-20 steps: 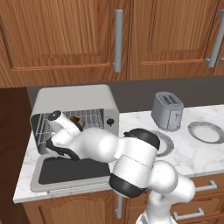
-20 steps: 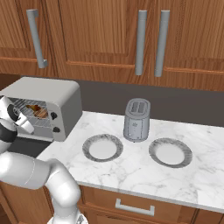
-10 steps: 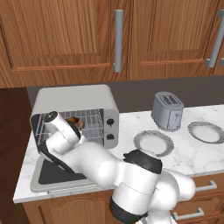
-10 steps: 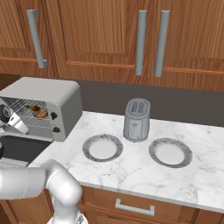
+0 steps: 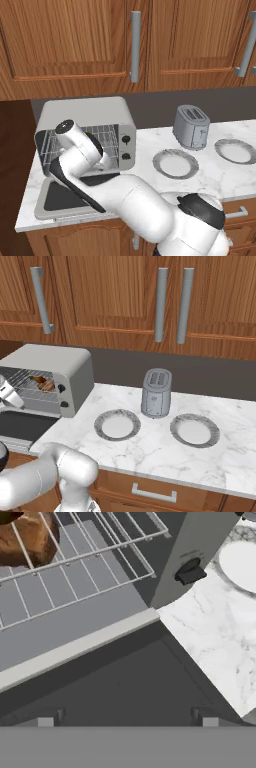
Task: Open the toaster oven door. Place the bread on the bottom rack in the toaster oven and place the chicken drumstick on the top rack.
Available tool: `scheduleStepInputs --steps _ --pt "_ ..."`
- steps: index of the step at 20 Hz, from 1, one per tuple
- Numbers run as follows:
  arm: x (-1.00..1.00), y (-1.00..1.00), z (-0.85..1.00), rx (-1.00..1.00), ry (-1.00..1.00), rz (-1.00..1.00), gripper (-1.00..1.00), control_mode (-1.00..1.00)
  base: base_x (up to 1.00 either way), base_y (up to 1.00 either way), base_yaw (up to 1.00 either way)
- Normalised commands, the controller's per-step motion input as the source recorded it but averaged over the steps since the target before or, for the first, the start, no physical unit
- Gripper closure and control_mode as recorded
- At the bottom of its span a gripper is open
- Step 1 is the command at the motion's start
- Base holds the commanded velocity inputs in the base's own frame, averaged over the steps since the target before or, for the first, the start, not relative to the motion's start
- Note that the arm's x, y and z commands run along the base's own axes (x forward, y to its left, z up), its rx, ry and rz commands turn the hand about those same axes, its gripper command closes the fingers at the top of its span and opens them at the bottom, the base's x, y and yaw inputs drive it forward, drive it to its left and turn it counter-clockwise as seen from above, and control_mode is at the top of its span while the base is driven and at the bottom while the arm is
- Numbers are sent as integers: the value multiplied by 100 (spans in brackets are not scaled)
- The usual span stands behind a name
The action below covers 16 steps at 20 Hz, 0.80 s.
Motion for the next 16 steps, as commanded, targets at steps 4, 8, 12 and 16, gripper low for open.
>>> scheduleStepInputs --steps 4,8,12,16 --pt "-46 -61 73 0 0 0 -100 -100 0 0 0" --pt "-17 -74 70 0 0 0 -100 -100 0 0 0" --pt "0 -72 69 0 0 0 -100 -100 0 0 0" --pt "0 -87 54 2 0 0 -100 -100 0 0 0"
